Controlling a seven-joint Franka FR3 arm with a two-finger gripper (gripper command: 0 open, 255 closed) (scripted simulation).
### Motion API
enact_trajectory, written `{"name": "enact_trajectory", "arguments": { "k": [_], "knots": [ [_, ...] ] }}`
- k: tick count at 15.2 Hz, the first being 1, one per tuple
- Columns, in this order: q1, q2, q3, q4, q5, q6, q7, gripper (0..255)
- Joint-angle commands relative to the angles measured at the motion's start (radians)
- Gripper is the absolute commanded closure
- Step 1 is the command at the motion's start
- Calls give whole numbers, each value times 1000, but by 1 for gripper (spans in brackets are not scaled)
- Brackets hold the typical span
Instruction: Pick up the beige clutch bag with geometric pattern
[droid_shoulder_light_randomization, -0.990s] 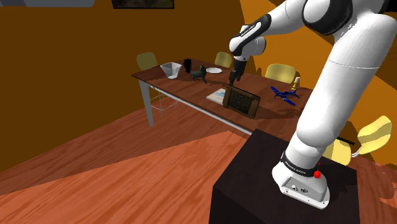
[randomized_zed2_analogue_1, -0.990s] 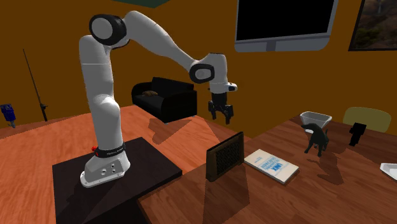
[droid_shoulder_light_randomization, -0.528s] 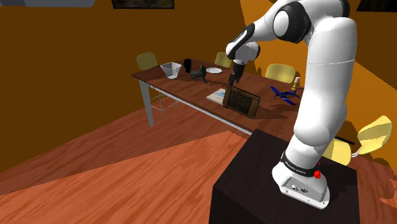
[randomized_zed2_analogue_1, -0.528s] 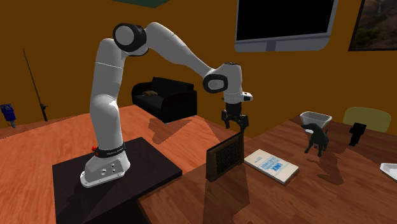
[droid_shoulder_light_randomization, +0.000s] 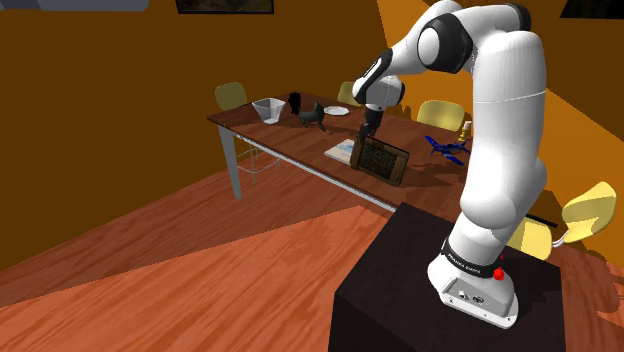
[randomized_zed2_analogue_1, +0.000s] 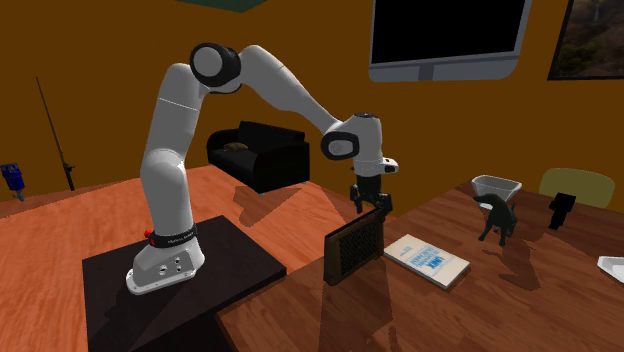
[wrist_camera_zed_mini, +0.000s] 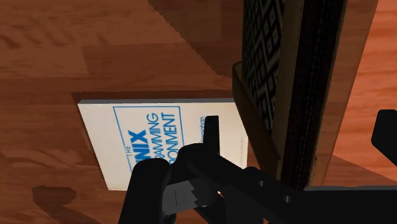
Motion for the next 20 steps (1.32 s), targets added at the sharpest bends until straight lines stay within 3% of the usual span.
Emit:
{"name": "enact_trajectory", "arguments": {
  "k": [1,2,11,20],
  "knots": [
    [-4,10,4,2,7,7,-6,0],
    [-5,11,4,3,8,7,-7,255],
    [-4,10,4,2,7,7,-6,255],
    [19,-66,-28,30,-56,-86,41,255]
  ]
}}
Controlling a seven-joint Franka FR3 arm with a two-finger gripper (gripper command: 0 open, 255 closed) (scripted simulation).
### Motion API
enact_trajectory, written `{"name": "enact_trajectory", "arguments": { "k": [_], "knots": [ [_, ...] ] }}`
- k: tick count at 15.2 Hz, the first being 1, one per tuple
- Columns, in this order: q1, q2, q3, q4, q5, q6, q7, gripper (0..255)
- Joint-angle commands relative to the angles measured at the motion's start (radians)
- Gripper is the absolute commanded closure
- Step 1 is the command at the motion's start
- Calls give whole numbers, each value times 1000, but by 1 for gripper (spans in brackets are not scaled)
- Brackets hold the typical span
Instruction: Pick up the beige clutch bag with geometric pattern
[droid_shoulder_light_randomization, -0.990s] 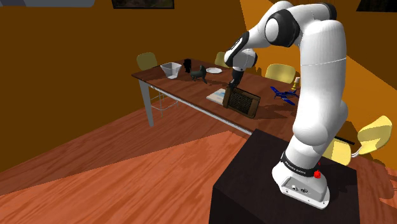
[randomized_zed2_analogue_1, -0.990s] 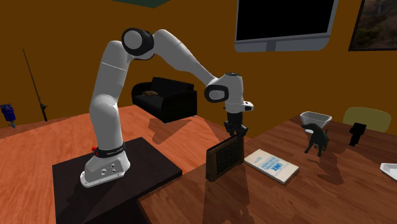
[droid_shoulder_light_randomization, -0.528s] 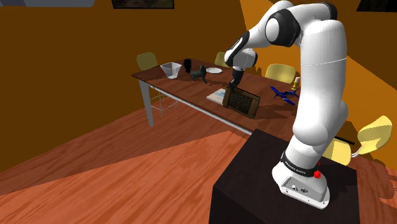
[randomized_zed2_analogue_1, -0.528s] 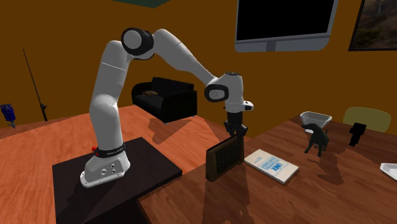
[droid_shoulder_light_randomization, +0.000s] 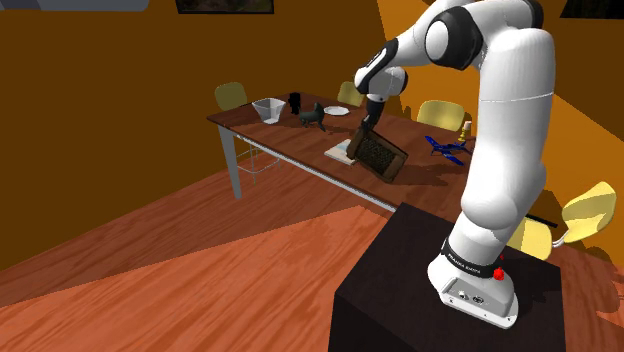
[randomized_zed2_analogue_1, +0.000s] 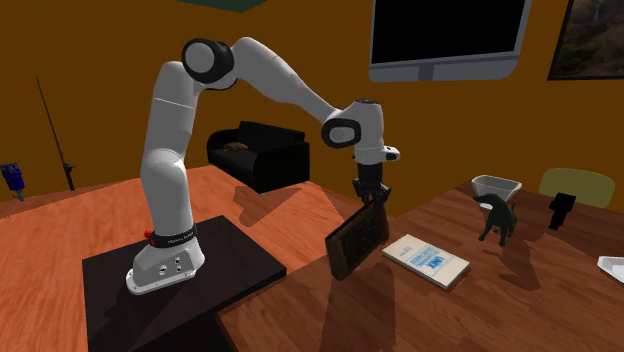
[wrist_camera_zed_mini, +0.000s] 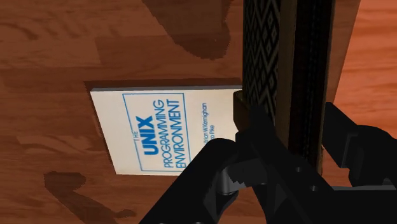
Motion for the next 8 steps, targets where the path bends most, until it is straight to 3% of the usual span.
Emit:
{"name": "enact_trajectory", "arguments": {
  "k": [1,8],
  "knots": [
    [4,-17,-6,8,-13,-20,8,255],
    [13,-54,-18,34,-45,-77,31,255]
  ]
}}
